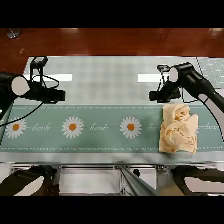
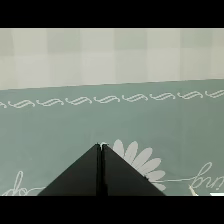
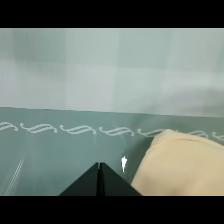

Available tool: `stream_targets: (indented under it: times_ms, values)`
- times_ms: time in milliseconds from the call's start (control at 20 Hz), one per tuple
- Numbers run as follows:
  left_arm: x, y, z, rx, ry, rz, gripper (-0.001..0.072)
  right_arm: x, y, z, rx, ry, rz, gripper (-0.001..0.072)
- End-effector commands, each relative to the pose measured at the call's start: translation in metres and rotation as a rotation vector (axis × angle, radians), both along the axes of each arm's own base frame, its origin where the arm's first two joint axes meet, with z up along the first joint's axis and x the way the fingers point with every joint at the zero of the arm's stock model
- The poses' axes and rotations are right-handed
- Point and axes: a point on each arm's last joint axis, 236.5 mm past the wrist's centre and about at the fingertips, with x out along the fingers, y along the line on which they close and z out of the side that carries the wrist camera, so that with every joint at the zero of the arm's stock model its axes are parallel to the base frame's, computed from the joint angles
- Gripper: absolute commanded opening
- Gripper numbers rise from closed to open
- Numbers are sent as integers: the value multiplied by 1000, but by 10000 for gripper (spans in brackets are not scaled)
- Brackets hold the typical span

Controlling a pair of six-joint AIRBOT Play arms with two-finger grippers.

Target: Fold the shirts.

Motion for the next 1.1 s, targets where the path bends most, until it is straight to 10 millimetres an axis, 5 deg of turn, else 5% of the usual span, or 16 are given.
stream_targets:
  times_ms: [0,550,700,850,900,950,1000,1050]
  values:
    - [0,0,0,0,1,1,25,0,0,0,0,1,0,35]
    - [0,0,0,0,0,0,25,0,0,0,1,0,0,35]
    - [0,0,0,0,-1,0,25,15,4,1,16,-64,4,35]
    - [19,-4,8,-18,-84,1,26,19,5,2,18,-80,5,40]
    - [30,-5,13,-25,-136,-1,45,16,3,3,11,-68,5,173]
    - [41,-6,18,-31,-182,0,247,14,-1,8,-9,-53,9,591]
    - [47,-6,22,-30,-215,-4,660,13,-7,16,-37,-43,41,619]
    - [46,-6,26,-23,-210,-15,702,13,-16,30,-75,-54,88,619]
